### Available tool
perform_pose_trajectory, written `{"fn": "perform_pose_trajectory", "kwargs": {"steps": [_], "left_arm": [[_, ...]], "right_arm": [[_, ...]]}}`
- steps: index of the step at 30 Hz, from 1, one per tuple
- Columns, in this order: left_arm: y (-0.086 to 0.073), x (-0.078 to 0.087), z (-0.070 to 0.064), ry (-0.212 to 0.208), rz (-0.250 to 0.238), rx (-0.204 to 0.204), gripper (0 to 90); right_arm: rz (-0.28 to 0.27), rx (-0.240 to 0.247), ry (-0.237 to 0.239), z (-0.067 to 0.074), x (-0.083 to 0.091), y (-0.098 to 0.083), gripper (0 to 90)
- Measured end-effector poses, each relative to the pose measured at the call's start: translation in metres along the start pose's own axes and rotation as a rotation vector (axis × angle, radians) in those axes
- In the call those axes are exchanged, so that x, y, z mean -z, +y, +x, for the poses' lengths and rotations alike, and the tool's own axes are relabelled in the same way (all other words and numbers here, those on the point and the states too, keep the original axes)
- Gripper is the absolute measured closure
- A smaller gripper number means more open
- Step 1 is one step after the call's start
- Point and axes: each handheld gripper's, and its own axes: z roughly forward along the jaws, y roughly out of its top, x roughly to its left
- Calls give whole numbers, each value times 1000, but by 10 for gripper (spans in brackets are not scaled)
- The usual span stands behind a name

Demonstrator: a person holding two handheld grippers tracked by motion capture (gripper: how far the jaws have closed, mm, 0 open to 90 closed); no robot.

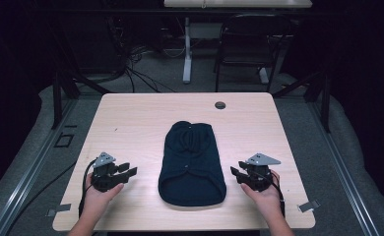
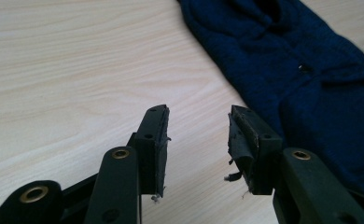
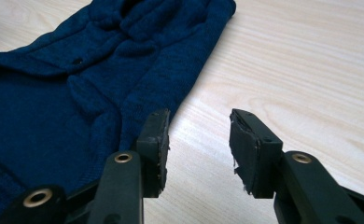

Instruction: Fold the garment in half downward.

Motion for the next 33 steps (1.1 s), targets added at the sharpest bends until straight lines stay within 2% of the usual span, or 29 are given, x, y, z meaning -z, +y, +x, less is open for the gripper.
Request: {"fn": "perform_pose_trajectory", "kwargs": {"steps": [2, 4, 7, 10, 11, 12, 14, 17, 18, 19, 21, 22, 25, 30, 33], "left_arm": [[4, 0, -2, -6, -4, 2, 564], [10, -1, -2, -39, -13, 29, 552], [23, -6, -3, -39, -3, 9, 557], [38, -15, -5, -29, 15, -28, 567], [42, -19, -6, -19, 19, -56, 568], [47, -24, -7, -21, 27, -79, 597], [56, -33, -9, -34, 38, -96, 597], [67, -50, -11, -48, 48, -91, 645], [70, -56, -11, -65, 53, -80, 645], [73, -62, -11, -75, 60, -66, 650], [76, -75, -12, -89, 72, -69, 651], [77, -82, -13, -87, 76, -64, 651], [79, -98, -16, -72, 87, -82, 654], [77, -120, -21, -47, 100, -92, 655], [75, -130, -21, -33, 111, -108, 664]], "right_arm": [[-1, 5, -1, 1, 1, 2, 609], [-7, 12, 8, 2, 1, 5, 610], [33, 69, 7, 3, -1, 11, 613], [50, 72, 32, 2, -4, 20, 613], [56, 79, 46, 1, -6, 24, 610], [67, 84, 58, -1, -11, 32, 600], [71, 88, 55, -1, -13, 35, 601], [89, 123, 59, -4, -26, 50, 637], [89, 123, 59, -4, -26, 50, 637], [100, 112, 71, -6, -37, 53, 658], [108, 114, 67, -6, -41, 54, 669], [110, 99, 74, -7, -48, 55, 671], [101, 59, 86, -7, -65, 56, 686], [87, 57, 93, -3, -87, 60, 692], [124, 75, 80, -2, -104, 60, 698]]}}
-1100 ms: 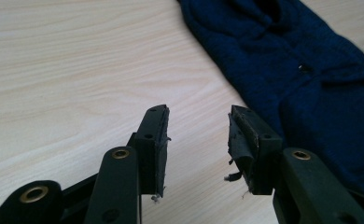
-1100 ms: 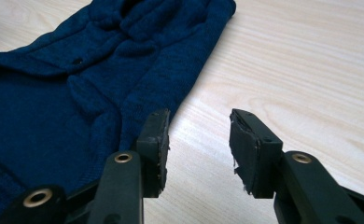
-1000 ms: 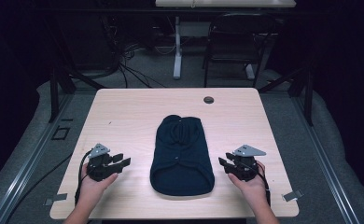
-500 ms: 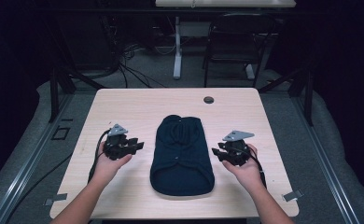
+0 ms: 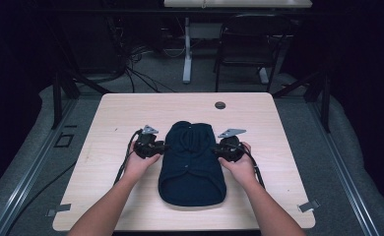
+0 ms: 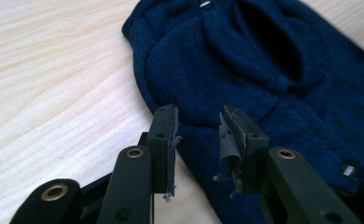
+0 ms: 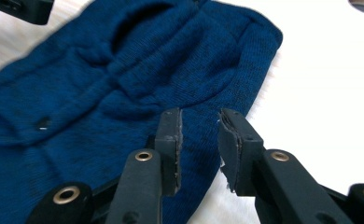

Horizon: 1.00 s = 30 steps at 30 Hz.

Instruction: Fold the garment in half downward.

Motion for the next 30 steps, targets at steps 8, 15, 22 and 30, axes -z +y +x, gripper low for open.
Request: {"fn": "perform_pose_trajectory", "kwargs": {"steps": [8, 15, 22, 30], "left_arm": [[-5, -16, -10, 24, 68, -97, 729], [-7, -15, -14, 37, 103, -148, 743], [-14, -6, -15, 27, 122, -156, 747], [-5, 4, -6, 17, 141, -151, 720]], "right_arm": [[90, 97, 34, 12, -21, -4, 772], [93, 96, 59, 18, -22, -6, 829], [107, 118, 86, 26, -19, -8, 824], [138, 167, 79, 31, -14, 0, 765]]}}
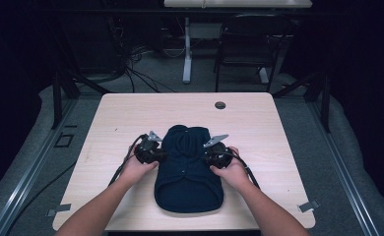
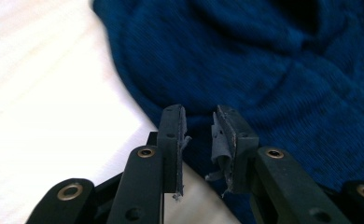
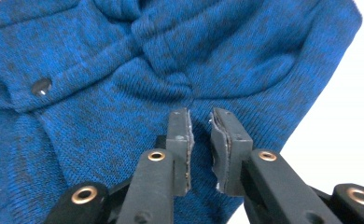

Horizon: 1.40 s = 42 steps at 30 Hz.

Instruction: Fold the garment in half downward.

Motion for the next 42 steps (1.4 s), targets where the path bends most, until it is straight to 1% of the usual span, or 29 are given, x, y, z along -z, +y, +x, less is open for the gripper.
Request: {"fn": "perform_pose_trajectory", "kwargs": {"steps": [2, 4, 5, 6, 7, 8, 11, 12, 14, 15, 16, 17, 20, 21, 22, 24, 25, 26, 28, 29, 31, 32, 34, 35, 36, 37, 39, 40, 42], "left_arm": [[9, 6, 5, 0, -6, -7, 719], [19, 11, 10, -21, -11, -16, 719], [24, 13, 13, -20, -13, -26, 719], [29, 14, 15, -22, -19, -23, 719], [34, 15, 18, -27, -15, -25, 717], [38, 15, 21, -26, -18, -23, 714], [51, 11, 30, -5, -22, -24, 698], [55, 10, 33, 1, -27, -24, 693], [62, 5, 36, 9, -26, -30, 689], [65, 2, 37, 6, -29, -31, 688], [67, -1, 38, 1, -30, -25, 688], [68, -5, 38, 3, -29, -27, 691], [71, -18, 37, 2, -30, -8, 710], [71, -23, 37, 5, -28, -5, 716], [71, -26, 36, 9, -20, -3, 728], [71, -33, 35, 6, -15, 8, 743], [70, -36, 33, 4, -12, 12, 747], [69, -39, 32, 3, -12, 13, 752], [66, -44, 29, -5, 6, 15, 768], [65, -47, 27, -3, 22, 6, 770], [64, -50, 22, 4, 29, -2, 779], [64, -50, 21, 5, 28, -3, 783], [62, -50, 18, 8, 39, -17, 790], [61, -49, 18, 9, 42, -24, 791], [60, -49, 18, 3, 42, -18, 792], [59, -48, 18, -4, 42, -16, 794], [59, -47, 19, -11, 49, -15, 797], [60, -46, 20, -14, 52, -18, 795], [63, -43, 23, -16, 48, -10, 784]], "right_arm": [[-5, 14, -11, -2, 6, 6, 759], [-4, 31, -18, -5, 12, 14, 747], [5, 45, -28, -8, 15, 19, 739], [6, 54, -36, -10, 16, 23, 732], [19, 69, -43, -13, 18, 28, 729], [20, 85, -53, -17, 18, 32, 719], [38, 100, -82, -29, 15, 44, 697], [39, 92, -82, -33, 13, 47, 690], [49, 88, -104, -42, 8, 53, 682], [27, 62, -105, -45, 4, 55, 681], [48, 43, -94, -49, 0, 57, 679], [52, 36, -101, -51, -5, 57, 677], [71, 26, -95, -54, -20, 58, 677], [65, 17, -100, -53, -25, 58, 679], [84, 27, -107, -53, -28, 58, 686], [102, 29, -105, -52, -35, 58, 699], [92, 14, -101, -51, -37, 56, 718], [117, 19, -101, -51, -37, 56, 727], [103, -5, -93, -51, -37, 53, 740], [106, -9, -87, -52, -38, 52, 748], [116, 0, -84, -51, -37, 50, 756], [103, -12, -81, -50, -38, 49, 756], [123, 4, -84, -49, -36, 49, 757], [119, 7, -83, -47, -37, 49, 757], [135, 20, -77, -47, -35, 49, 756], [141, 23, -70, -46, -35, 49, 755], [137, 14, -60, -45, -35, 49, 754], [152, 26, -59, -46, -33, 50, 753], [138, 17, -53, -47, -31, 51, 756]]}}
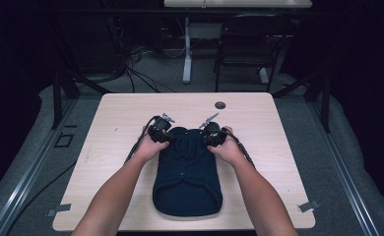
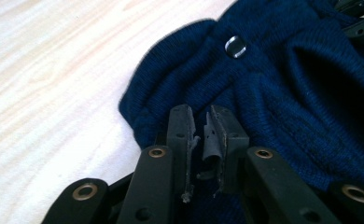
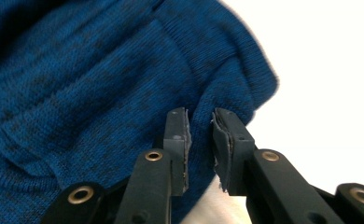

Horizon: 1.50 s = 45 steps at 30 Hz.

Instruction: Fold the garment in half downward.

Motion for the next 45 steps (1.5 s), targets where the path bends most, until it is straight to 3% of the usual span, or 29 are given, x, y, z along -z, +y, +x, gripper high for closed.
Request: {"fn": "perform_pose_trajectory", "kwargs": {"steps": [2, 3, 6, 10, 11, 12, 15, 16, 19, 21, 22, 26, 28, 30, 31, 32, 35, 38, 40, 43, 45], "left_arm": [[4, 2, 4, 7, -4, 2, 774], [6, 3, 6, 11, -5, 4, 765], [11, 4, 9, 23, -7, 6, 745], [16, -1, 10, 41, -12, -11, 718], [16, -3, 10, 40, -17, 0, 706], [17, -7, 10, 36, -14, 4, 677], [18, -14, 7, 48, -5, -12, 651], [19, -16, 7, 49, -6, -16, 652], [18, -17, 6, 48, 13, -18, 710], [16, -15, 5, 37, 33, -23, 751], [14, -14, 5, 32, 36, -24, 767], [6, -7, 5, 20, 39, -31, 788], [2, -4, 6, 6, 36, -26, 788], [1, -2, 7, -13, 41, -10, 788], [1, 0, 7, -13, 44, -8, 787], [1, 1, 7, -18, 45, -2, 787], [3, 4, 9, -21, 46, 7, 787], [6, 5, 13, 7, 12, 7, 726], [7, 3, 15, 28, 4, 12, 681], [8, -2, 16, 19, -10, 25, 649], [8, -6, 15, 19, 3, 21, 637]], "right_arm": [[-35, -34, -6, -6, 5, 1, 759], [-27, -44, -8, -10, 7, 3, 753], [-31, -38, -30, -16, 9, 9, 737], [5, 17, -66, -23, 9, 19, 713], [-17, -2, -69, -23, 7, 20, 701], [2, 10, -84, -24, 9, 21, 680], [-4, -11, -94, -24, 4, 22, 683], [28, 3, -95, -24, 4, 23, 706], [64, -18, -48, -21, -5, 19, 745], [115, 18, -18, -18, -7, 17, 758], [89, -1, 0, -15, -8, 14, 764], [130, -2, 98, -13, 1, 13, 772], [100, 0, 120, -10, 6, 13, 770], [60, 7, 109, -11, 12, 15, 751], [6, -17, 86, -14, 16, 19, 722], [6, -17, 86, -14, 16, 19, 722], [-44, -36, 19, -18, 16, 22, 700], [-45, -33, -30, -21, 12, 24, 691], [-45, -43, -21, -22, 7, 24, 660], [-17, -32, -14, -21, 0, 23, 609], [-27, -53, -16, -21, -5, 23, 590]]}}
